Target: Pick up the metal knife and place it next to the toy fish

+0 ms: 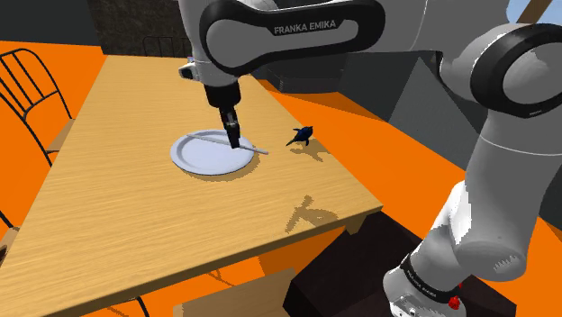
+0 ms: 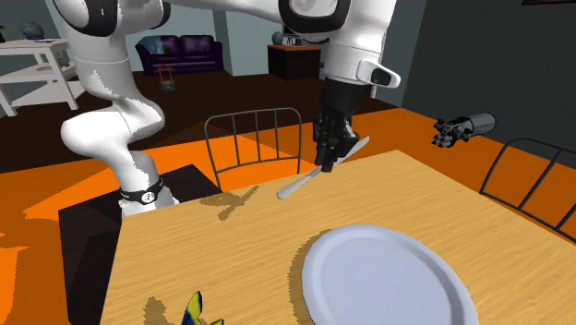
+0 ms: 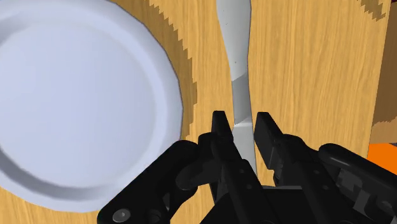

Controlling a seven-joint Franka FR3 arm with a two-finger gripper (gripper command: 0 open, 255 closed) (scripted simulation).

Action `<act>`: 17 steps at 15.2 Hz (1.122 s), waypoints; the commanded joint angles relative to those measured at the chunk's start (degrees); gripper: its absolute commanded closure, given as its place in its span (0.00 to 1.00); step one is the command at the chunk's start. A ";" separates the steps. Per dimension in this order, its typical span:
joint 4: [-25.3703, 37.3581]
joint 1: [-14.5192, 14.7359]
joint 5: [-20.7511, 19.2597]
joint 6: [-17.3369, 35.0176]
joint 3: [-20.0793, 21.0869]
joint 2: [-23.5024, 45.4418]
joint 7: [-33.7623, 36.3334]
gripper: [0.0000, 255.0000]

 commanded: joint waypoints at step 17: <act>-18.29 -14.26 1.08 9.00 -10.84 -13.95 -23.86 1.00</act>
